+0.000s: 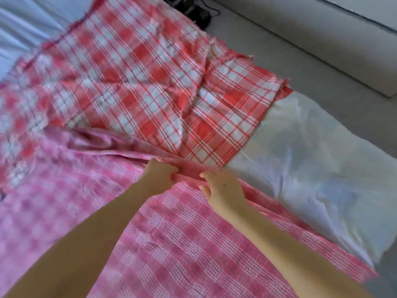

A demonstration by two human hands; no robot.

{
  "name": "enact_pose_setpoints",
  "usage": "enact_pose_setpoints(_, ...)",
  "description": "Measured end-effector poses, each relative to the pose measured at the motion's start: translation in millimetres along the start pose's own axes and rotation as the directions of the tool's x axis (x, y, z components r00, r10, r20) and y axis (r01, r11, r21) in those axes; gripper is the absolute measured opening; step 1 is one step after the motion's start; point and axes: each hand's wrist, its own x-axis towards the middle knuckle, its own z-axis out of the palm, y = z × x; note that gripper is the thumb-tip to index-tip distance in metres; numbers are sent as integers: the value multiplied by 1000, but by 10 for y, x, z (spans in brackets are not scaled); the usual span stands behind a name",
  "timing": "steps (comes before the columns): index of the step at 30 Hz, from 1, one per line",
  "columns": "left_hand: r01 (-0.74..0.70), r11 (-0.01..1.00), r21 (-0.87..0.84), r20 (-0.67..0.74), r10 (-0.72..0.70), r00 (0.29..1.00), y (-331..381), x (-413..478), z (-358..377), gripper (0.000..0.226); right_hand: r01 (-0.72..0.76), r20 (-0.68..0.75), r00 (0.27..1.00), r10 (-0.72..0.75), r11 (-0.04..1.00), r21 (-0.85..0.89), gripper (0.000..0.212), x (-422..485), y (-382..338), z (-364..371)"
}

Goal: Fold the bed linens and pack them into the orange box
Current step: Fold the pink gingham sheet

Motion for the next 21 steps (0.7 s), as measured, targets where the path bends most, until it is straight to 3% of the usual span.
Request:
enact_pose_setpoints(4,74,996,-56,-81,-79,994,-741,-143,119,25,44,100,994,-40,998,-40,26,856,-450,206)
enact_pose_setpoints(7,60,997,-50,-85,-64,994,-1324,-202,200,30,53,134,990,-44,996,-67,24,1493,-712,458)
enact_pose_setpoints(11,-63,996,70,-168,74,983,-1718,-272,351,17,30,220,976,-13,997,-72,24,2113,-952,806)
enact_pose_setpoints(14,-104,992,78,-241,120,963,-1937,-287,456,24,-5,256,967,19,998,-55,28,2523,-1231,1076)
enact_pose_setpoints(16,-12,1000,5,-433,13,901,-2157,-217,421,28,-29,299,953,42,998,-50,31,2776,-1424,1225)
enact_pose_setpoints(19,128,944,-303,-634,-300,712,-2515,-95,240,28,-52,414,909,52,999,-12,27,3019,-1623,1314)
enact_pose_setpoints(20,173,928,-330,-635,-354,687,-2615,-48,128,26,-45,431,902,39,999,5,26,3049,-1659,1297)
enact_pose_setpoints(21,211,923,-324,-581,-369,725,-2732,12,45,25,-10,427,904,2,1000,18,23,3069,-1691,1289)
